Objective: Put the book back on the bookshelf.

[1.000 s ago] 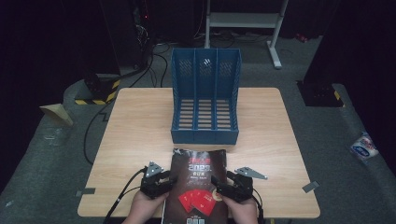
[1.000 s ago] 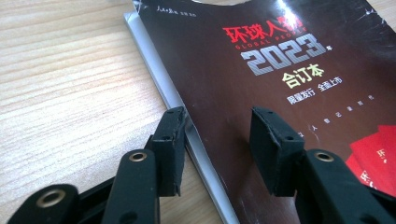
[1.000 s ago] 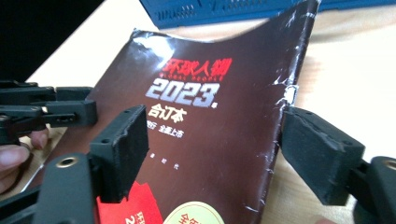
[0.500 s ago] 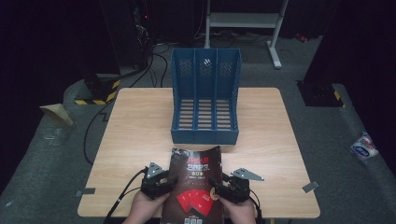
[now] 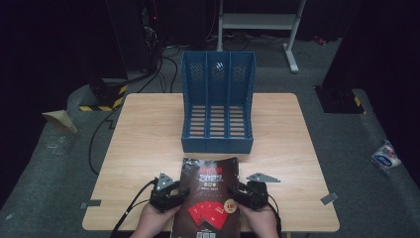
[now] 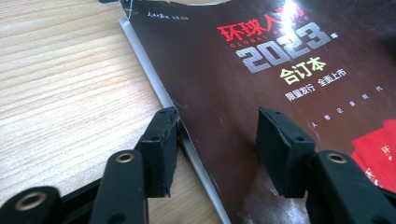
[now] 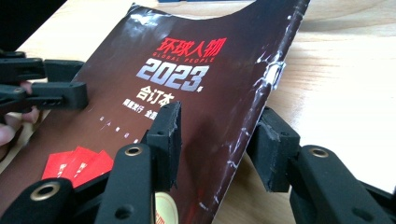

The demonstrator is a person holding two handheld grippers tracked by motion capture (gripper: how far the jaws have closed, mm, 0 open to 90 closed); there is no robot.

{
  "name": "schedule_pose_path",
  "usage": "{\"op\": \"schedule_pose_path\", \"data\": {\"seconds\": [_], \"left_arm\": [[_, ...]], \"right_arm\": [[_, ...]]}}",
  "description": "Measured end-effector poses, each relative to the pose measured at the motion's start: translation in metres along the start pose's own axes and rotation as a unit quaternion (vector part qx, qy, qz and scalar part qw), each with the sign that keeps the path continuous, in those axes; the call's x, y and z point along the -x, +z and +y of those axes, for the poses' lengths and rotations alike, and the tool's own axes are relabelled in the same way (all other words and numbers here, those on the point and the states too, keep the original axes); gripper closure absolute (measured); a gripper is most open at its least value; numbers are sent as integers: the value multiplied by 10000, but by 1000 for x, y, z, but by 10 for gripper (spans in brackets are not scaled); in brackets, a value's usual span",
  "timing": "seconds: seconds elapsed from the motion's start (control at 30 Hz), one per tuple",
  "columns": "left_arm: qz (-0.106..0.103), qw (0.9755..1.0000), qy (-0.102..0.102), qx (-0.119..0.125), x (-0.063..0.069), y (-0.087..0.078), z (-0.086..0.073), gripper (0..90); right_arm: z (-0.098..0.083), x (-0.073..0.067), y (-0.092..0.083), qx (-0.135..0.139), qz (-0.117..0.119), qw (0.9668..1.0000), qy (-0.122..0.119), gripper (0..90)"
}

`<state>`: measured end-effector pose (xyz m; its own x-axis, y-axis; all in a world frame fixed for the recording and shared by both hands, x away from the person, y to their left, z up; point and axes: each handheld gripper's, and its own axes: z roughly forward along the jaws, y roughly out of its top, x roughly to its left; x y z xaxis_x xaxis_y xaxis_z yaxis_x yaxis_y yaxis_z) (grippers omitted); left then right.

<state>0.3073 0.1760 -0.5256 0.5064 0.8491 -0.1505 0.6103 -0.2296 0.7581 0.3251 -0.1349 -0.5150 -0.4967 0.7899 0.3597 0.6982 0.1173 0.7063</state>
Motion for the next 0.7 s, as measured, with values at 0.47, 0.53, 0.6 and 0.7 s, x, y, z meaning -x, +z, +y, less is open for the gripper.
{"op": "schedule_pose_path", "data": {"seconds": [0.47,0.53,0.6,0.7], "left_arm": [[-23,10000,37,13,1,0,0,462],[-33,10000,33,12,0,0,0,462],[-47,10000,-4,25,0,1,0,461],[-54,10000,29,15,1,1,0,449]], "right_arm": [[6,-2,7,-254,-87,9996,-96,420],[5,-2,6,-287,-48,9996,-37,402],[3,-3,7,-287,-139,9995,72,382],[2,-3,8,-341,-106,9993,100,355]]}}
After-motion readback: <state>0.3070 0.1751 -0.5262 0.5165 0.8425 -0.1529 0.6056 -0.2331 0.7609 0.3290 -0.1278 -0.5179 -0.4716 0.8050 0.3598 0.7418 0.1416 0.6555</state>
